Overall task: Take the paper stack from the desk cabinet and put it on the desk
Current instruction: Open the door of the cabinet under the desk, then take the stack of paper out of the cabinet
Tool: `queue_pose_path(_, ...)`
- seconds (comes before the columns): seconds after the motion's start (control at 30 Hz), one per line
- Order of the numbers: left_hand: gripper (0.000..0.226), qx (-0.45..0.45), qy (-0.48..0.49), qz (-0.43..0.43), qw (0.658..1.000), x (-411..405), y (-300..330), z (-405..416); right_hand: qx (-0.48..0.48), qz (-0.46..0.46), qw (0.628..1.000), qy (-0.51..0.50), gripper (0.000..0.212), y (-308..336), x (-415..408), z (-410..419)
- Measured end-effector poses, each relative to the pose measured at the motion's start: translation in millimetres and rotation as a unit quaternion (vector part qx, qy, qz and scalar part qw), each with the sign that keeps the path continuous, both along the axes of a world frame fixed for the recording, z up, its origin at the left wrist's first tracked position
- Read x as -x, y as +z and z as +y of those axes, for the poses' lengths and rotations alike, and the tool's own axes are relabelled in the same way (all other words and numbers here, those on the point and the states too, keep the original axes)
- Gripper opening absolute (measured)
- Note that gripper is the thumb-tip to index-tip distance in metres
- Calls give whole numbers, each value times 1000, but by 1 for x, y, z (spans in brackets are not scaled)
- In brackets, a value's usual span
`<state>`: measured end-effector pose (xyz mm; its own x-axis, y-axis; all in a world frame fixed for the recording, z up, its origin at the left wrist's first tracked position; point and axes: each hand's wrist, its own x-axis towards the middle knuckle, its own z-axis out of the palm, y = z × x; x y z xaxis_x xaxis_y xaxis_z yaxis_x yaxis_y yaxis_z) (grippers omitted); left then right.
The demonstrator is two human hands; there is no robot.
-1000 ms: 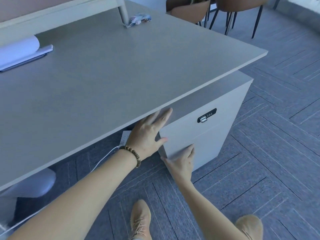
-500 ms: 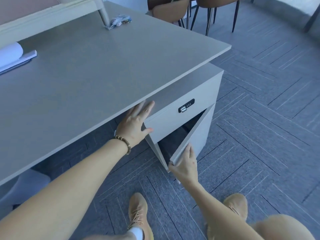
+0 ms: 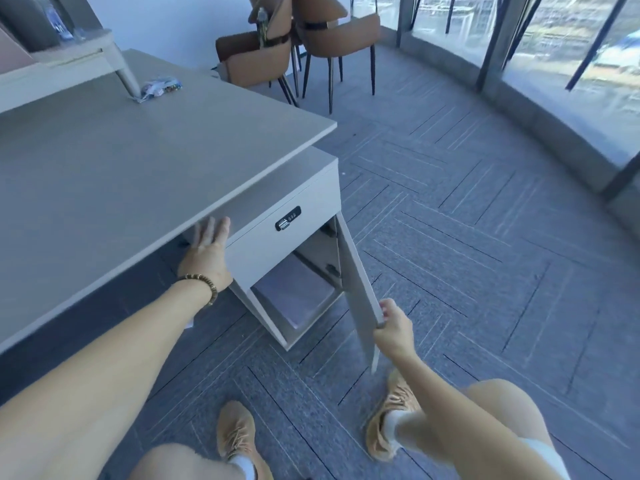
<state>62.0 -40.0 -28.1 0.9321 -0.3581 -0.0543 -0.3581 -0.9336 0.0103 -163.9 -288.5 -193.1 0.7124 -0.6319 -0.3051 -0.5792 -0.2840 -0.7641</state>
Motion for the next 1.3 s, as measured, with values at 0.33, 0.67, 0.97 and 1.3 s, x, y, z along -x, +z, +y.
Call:
queue_pose_path(0.33,101,26,12,-9,1000,0,-6,-5,132,101,986,-6,59,19,-3,-65)
queue_pose_path(0.67,102,27,21,16,999,2,-5,-8,234,243,939,64,94,30,-18,-82)
queue_pose_path(0.97,87,41,36,-20,998,70,-20,-32,155,237,952,115,86,44,-13,-66)
queue_pose_path(1.3,62,83,27,108,990,114,-109,-69,116,198,951,207,56,36,-52,-40)
